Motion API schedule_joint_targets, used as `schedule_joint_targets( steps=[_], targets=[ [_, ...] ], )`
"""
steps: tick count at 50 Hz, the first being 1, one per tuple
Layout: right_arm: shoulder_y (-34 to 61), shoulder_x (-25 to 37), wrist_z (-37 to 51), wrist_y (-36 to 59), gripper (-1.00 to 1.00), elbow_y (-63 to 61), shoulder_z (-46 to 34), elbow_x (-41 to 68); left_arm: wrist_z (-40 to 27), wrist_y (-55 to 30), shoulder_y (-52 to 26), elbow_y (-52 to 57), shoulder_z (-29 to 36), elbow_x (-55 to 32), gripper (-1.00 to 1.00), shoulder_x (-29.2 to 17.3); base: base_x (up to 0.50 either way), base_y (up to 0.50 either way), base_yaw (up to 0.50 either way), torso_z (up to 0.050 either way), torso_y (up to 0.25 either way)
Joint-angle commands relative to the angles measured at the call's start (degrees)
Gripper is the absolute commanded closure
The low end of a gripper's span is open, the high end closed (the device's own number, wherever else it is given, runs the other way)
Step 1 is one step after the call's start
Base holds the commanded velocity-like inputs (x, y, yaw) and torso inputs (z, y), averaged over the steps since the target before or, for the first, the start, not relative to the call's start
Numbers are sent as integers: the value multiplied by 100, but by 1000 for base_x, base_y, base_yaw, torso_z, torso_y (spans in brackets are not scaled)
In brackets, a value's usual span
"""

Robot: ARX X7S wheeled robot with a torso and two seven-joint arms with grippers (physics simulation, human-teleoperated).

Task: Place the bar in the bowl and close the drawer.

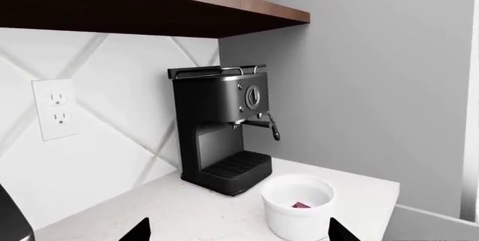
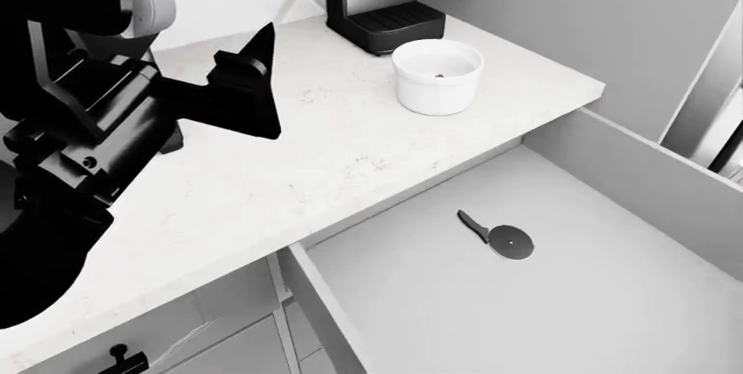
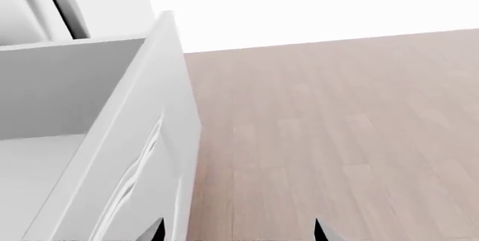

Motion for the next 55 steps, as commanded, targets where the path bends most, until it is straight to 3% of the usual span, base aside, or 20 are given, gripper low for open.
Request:
schedule_joint_targets(
  steps=[1,55],
  targets=[
    [302,-233,-236,-115,-100,266,-511,-54,74,48,17,-33,-182,147,-100,138,0,0,0,0,0],
    [1767,-631,-268,-849,-100,1927,-2674,-734,149,104,187,-41,-254,212,-100,70,0,0,0,-1,0]
  ],
)
